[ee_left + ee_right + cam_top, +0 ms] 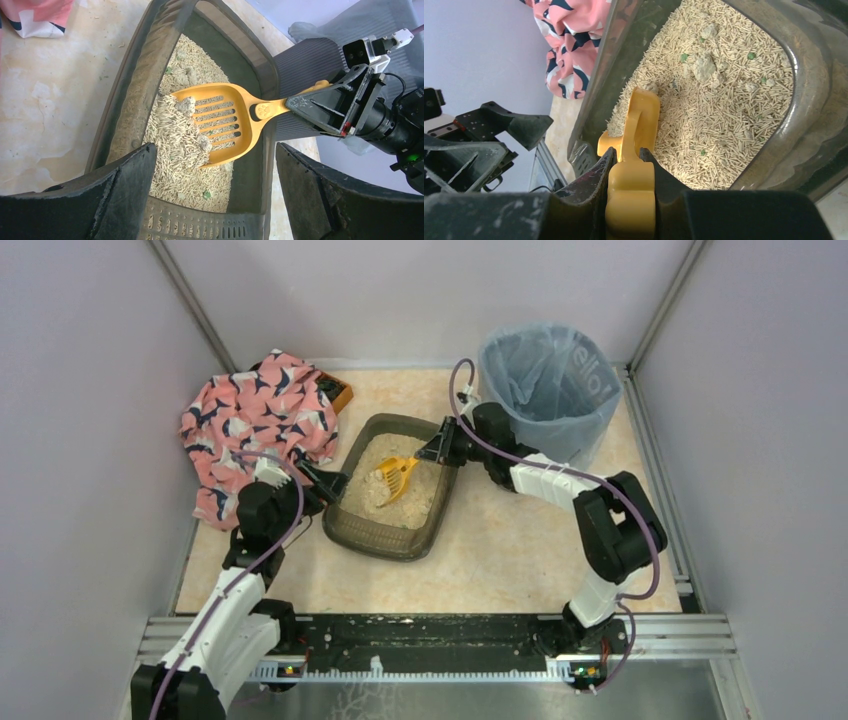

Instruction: Clean the litter box

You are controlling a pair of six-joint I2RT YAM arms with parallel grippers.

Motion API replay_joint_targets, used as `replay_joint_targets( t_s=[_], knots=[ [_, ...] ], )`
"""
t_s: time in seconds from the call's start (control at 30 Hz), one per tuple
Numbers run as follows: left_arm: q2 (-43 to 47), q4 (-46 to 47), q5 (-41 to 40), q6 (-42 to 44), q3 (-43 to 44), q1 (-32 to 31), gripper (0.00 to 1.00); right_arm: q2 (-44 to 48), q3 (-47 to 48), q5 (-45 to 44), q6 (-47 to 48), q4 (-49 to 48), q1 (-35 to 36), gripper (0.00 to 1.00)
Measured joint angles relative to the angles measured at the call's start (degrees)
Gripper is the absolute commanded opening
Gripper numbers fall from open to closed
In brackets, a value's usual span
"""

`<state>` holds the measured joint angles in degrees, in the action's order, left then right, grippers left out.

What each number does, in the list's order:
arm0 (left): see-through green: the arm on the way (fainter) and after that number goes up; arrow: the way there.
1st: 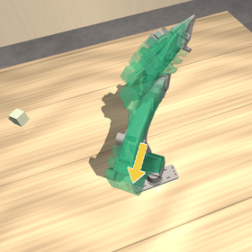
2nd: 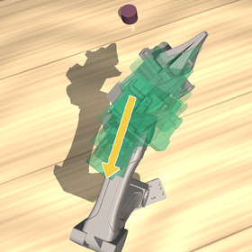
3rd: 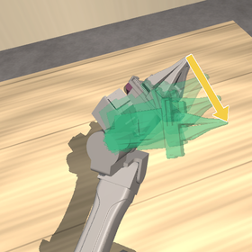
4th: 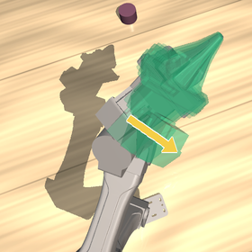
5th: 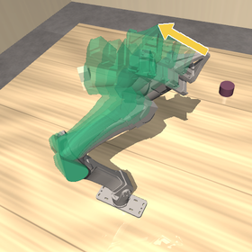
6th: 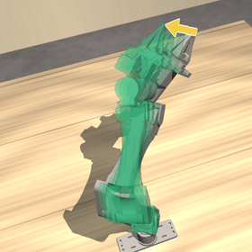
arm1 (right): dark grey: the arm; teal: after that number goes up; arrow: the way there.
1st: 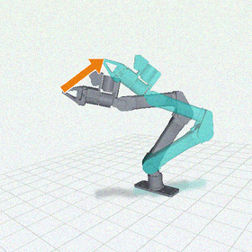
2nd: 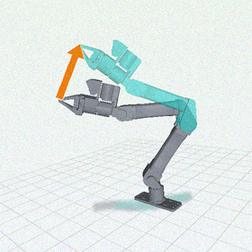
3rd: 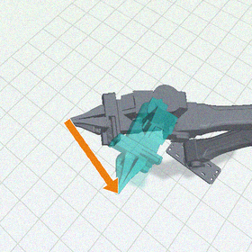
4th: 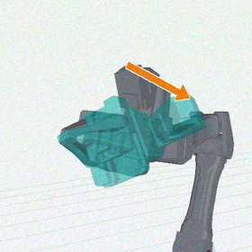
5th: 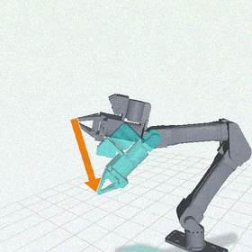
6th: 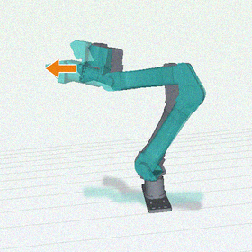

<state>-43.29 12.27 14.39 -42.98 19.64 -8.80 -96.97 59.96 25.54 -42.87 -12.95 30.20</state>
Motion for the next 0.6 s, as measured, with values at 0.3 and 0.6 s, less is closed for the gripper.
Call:
replay_joint_targets(
  t_s=[0.3,0.6],
  knots=[
    [-0.1,0.8,0.3,-0.6,-0.4,0.0,0.93,1.0,0.0,1.6,-0.9,-1.1,0.0,0.00],
    [-2.3,2.5,1.6,-1.1,-1.0,0.0,0.93,0.9,1.3,1.1,-0.8,-1.2,2.4,0.00]
  ],
)
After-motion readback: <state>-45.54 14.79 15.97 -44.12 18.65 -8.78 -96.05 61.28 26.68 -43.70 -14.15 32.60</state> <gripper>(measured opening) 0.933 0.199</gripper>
